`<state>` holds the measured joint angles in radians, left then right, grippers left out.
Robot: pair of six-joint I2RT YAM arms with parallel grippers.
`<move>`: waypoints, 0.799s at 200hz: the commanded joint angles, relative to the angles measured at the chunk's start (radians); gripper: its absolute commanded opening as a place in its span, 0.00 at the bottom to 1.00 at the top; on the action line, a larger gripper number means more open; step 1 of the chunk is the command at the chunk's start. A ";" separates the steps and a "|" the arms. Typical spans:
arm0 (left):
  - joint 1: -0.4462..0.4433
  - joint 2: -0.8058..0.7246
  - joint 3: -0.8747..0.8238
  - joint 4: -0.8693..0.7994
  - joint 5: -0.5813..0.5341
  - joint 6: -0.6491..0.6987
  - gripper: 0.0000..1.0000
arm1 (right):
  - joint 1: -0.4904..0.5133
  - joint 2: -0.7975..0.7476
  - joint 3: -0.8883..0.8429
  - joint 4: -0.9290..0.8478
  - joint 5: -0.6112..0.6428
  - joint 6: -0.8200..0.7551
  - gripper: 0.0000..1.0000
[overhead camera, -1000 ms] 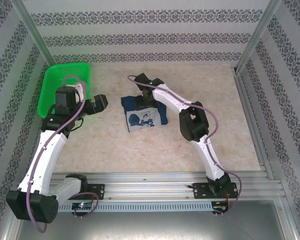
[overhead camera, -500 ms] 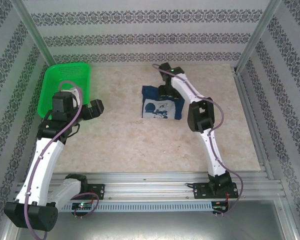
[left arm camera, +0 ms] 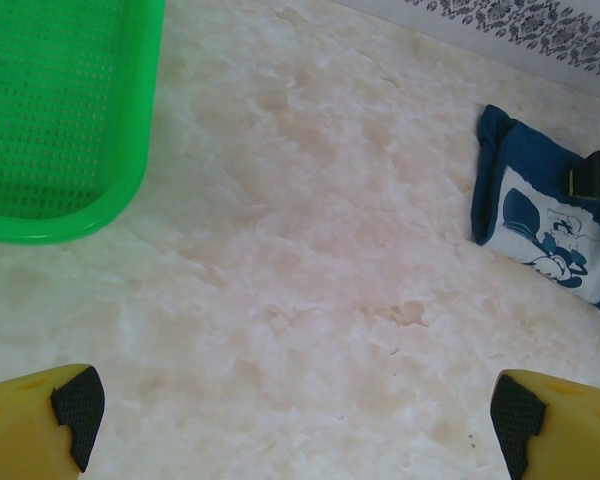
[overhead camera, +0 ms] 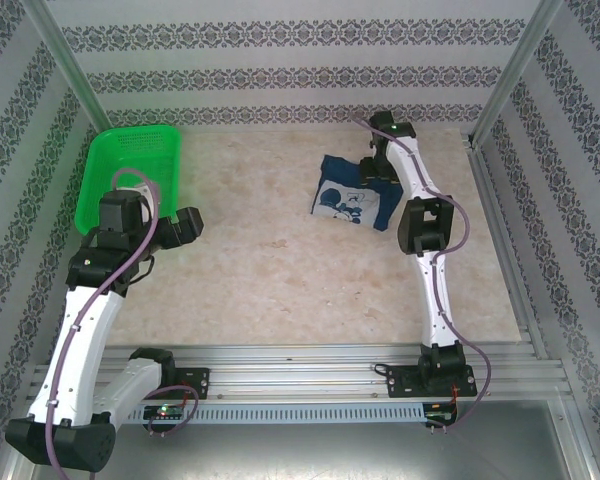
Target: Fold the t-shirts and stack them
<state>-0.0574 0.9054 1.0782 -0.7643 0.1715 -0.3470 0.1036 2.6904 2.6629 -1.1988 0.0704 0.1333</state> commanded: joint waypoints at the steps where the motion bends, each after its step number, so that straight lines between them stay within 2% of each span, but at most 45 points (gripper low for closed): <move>1: 0.005 -0.020 0.037 -0.037 -0.005 0.029 1.00 | -0.028 -0.098 0.019 0.026 -0.061 0.019 0.78; 39: 0.008 -0.022 0.021 0.023 0.008 0.018 1.00 | -0.007 -0.414 -0.168 0.155 -0.197 0.057 0.81; 53: 0.011 -0.020 0.002 0.064 0.007 0.012 1.00 | 0.020 -0.568 -0.311 0.198 -0.221 0.062 0.82; 68: 0.017 -0.007 -0.023 0.137 0.026 -0.006 1.00 | 0.067 -0.805 -0.605 0.335 -0.201 0.055 0.89; 79: 0.023 0.021 -0.052 0.201 0.065 -0.009 1.00 | 0.101 -0.998 -0.865 0.471 -0.114 0.055 0.97; 93: 0.031 0.076 -0.074 0.253 0.071 -0.010 1.00 | 0.102 -1.230 -1.200 0.630 -0.028 0.106 0.98; 107: 0.038 0.120 -0.113 0.322 0.032 0.012 1.00 | 0.049 -1.418 -1.512 0.763 0.001 0.197 0.98; 128: 0.048 0.148 -0.259 0.534 -0.062 0.072 1.00 | -0.028 -1.598 -1.858 0.905 0.091 0.270 0.98; 142: 0.057 0.167 -0.360 0.669 -0.122 0.097 1.00 | -0.032 -1.679 -2.065 1.099 0.115 0.208 0.98; 153: 0.067 0.188 -0.443 0.793 -0.126 0.128 1.00 | -0.007 -1.725 -2.214 1.309 0.124 0.158 0.98; 160: 0.067 0.201 -0.503 0.892 -0.134 0.150 1.00 | -0.017 -1.746 -2.211 1.279 0.114 0.133 0.98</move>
<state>-0.0120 1.0824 0.7097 -0.2371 0.1169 -0.2913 0.0711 1.0225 0.5896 -0.2268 0.1242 0.3176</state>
